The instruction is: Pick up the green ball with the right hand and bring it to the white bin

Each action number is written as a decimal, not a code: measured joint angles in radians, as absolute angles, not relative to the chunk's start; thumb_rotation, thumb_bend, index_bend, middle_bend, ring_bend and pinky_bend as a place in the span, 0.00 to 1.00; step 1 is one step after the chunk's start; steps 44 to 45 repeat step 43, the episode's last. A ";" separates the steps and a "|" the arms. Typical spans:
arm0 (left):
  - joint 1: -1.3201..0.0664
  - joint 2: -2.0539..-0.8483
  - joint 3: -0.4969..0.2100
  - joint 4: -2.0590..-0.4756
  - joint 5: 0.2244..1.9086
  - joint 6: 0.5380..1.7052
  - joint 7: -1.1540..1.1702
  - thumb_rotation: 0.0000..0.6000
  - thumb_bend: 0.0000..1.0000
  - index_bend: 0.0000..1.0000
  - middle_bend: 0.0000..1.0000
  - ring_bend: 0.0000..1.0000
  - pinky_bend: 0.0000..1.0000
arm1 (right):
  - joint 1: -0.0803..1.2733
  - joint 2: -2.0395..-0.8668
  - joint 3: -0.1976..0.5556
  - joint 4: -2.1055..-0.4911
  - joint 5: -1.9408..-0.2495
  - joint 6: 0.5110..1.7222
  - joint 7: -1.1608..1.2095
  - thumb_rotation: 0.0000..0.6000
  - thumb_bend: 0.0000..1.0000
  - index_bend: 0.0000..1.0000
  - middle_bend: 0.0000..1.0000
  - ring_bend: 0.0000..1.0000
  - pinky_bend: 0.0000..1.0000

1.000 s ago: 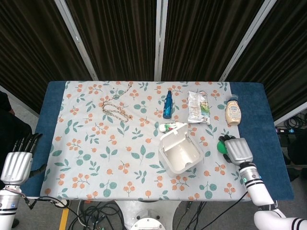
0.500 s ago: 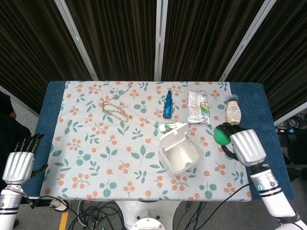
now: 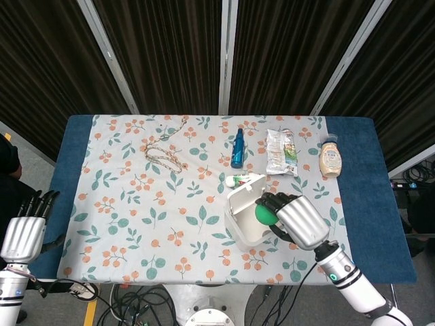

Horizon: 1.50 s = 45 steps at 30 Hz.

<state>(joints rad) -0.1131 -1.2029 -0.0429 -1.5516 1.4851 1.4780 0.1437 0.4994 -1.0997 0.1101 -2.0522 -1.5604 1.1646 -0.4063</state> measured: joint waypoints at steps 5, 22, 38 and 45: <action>-0.114 -1.200 -0.045 -1.553 1.490 1.483 0.141 1.00 0.16 0.09 0.10 0.04 0.13 | 0.504 -1.103 0.108 -2.040 -1.556 1.157 -0.393 1.00 0.09 0.36 0.33 0.30 0.50; -0.105 -1.198 -0.041 -1.558 1.498 1.496 0.142 1.00 0.16 0.09 0.10 0.03 0.13 | 0.469 -1.081 0.099 -2.011 -1.580 1.223 -0.342 1.00 0.04 0.14 0.26 0.22 0.43; -0.088 -1.187 -0.042 -1.566 1.528 1.546 0.123 1.00 0.16 0.10 0.10 0.03 0.13 | 0.228 -1.074 0.049 -1.558 -1.588 1.527 -0.024 1.00 0.04 0.00 0.01 0.00 0.06; -0.085 -1.190 -0.039 -1.560 1.549 1.560 0.117 1.00 0.16 0.09 0.10 0.03 0.13 | 0.177 -1.071 0.033 -1.555 -1.412 1.461 -0.057 1.00 0.04 0.00 0.00 0.00 0.00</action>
